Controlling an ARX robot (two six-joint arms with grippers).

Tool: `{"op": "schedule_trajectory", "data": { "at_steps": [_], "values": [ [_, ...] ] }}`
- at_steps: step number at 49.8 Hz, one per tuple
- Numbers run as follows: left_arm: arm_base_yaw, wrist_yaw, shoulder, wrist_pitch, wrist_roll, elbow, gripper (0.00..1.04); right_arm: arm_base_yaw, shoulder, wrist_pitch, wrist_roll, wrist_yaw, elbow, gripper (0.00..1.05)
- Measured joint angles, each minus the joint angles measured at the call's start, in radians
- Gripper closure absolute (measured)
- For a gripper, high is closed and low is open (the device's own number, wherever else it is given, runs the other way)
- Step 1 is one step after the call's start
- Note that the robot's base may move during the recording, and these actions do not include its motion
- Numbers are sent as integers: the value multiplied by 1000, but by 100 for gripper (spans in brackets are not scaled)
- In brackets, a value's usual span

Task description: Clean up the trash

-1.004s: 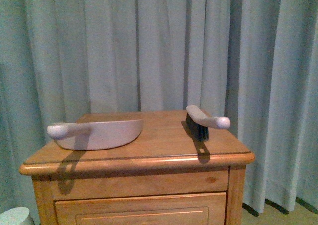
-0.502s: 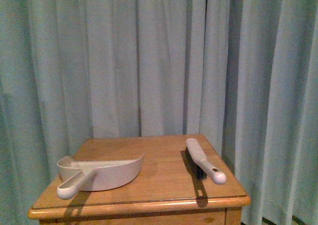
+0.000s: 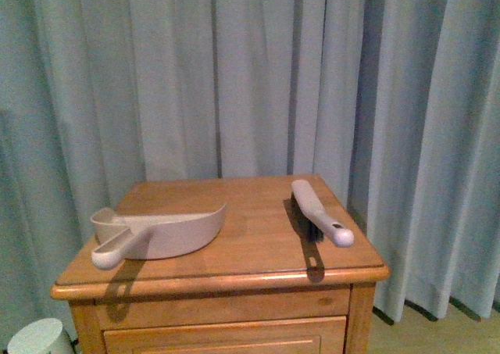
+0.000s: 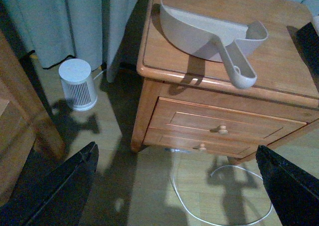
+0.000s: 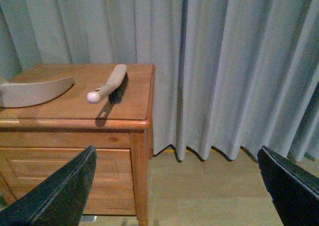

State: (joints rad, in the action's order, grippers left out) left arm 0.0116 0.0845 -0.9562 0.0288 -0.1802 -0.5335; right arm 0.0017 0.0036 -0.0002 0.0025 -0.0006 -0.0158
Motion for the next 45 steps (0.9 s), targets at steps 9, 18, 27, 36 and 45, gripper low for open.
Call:
{"op": "schedule_trajectory", "data": {
  "at_steps": [9, 18, 27, 36, 45],
  "values": [
    [-183, -67, -330, 122, -8, -413, 8, 0, 0, 0, 0, 0, 0, 7],
    [-264, -79, -507, 212, -47, -615, 8, 0, 0, 0, 0, 0, 0, 7],
    [-315, -153, -724, 301, -68, -782, 8, 0, 0, 0, 0, 0, 0, 7],
    [-320, -191, -811, 288, -47, -813, 8, 0, 0, 0, 0, 0, 0, 7],
    [-305, -219, -859, 272, 5, -821, 8, 0, 0, 0, 0, 0, 0, 7]
  ]
}}
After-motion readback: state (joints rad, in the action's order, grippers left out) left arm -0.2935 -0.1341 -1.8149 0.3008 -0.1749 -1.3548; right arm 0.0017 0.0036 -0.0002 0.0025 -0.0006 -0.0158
